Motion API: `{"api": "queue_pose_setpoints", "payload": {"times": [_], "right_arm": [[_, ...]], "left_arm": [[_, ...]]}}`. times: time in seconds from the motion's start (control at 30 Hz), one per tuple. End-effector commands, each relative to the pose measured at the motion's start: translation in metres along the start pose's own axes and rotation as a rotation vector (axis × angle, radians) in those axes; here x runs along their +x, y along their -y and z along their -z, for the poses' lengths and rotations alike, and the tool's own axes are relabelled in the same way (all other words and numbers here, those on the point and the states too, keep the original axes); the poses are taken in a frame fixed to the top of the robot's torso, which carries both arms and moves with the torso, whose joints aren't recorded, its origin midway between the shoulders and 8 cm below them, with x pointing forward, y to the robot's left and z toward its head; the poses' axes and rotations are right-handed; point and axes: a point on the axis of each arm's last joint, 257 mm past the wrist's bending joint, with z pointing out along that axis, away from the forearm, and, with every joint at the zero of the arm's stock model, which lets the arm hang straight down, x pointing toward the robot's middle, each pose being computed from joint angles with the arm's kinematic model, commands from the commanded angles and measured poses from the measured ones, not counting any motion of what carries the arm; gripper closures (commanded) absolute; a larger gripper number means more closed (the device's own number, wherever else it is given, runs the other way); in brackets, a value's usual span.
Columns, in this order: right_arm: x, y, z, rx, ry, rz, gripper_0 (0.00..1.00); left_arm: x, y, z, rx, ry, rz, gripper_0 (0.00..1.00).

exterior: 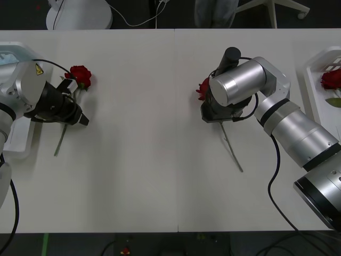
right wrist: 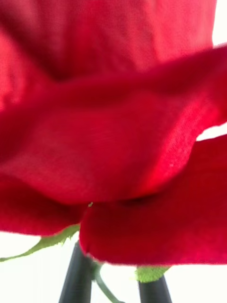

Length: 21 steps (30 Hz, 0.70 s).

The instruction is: Put the red flowers into the right box and the blue flowers into the left box

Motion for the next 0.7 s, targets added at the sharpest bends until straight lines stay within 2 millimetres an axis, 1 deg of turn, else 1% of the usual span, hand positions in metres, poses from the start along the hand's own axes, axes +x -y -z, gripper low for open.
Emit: {"api": "queue_pose_setpoints", "payload": {"times": [0.03, 0.17, 0.3, 0.33, 0.43, 0.5, 0.53, 0.57, 0.63, 0.67, 0.7], "right_arm": [[-0.026, -0.024, 0.017, -0.019, 0.054, 0.056, 1.0], [-0.028, -0.021, 0.022, -0.02, 0.044, 0.049, 1.0], [-0.039, -0.013, 0.041, -0.049, 0.026, 0.018, 1.0], [-0.045, -0.011, 0.051, -0.066, 0.025, 0.005, 1.0], [-0.062, 0.0, 0.081, -0.097, 0.024, -0.016, 1.0], [-0.074, 0.013, 0.104, -0.103, 0.025, -0.003, 1.0], [-0.081, 0.023, 0.117, -0.1, 0.03, 0.015, 1.0], [-0.083, 0.029, 0.123, -0.098, 0.031, 0.025, 1.0], [-0.094, 0.054, 0.144, -0.067, 0.044, 0.076, 1.0], [-0.1, 0.073, 0.157, -0.036, 0.052, 0.117, 1.0], [-0.103, 0.081, 0.163, -0.019, 0.056, 0.139, 1.0]], "left_arm": [[-0.025, 0.014, 0.008, 0.003, 0.036, 0.016, 0.0], [-0.018, 0.013, 0.003, 0.002, 0.023, 0.012, 0.03], [-0.014, 0.011, 0.002, -0.003, 0.018, 0.004, 0.08], [-0.012, 0.01, 0.001, -0.004, 0.013, 0.004, 0.12], [-0.006, 0.008, -0.003, -0.014, -0.003, -0.003, 0.15], [-0.002, 0.006, -0.005, -0.025, -0.015, -0.011, 0.18], [0.001, 0.005, -0.007, -0.028, -0.019, -0.013, 0.21], [0.001, 0.004, -0.007, -0.031, -0.019, -0.015, 0.23], [0.003, 0.003, -0.009, -0.034, -0.019, -0.022, 0.29], [0.004, 0.002, -0.01, -0.036, -0.019, -0.025, 0.39], [0.004, 0.002, -0.01, -0.037, -0.017, -0.029, 0.46]]}}
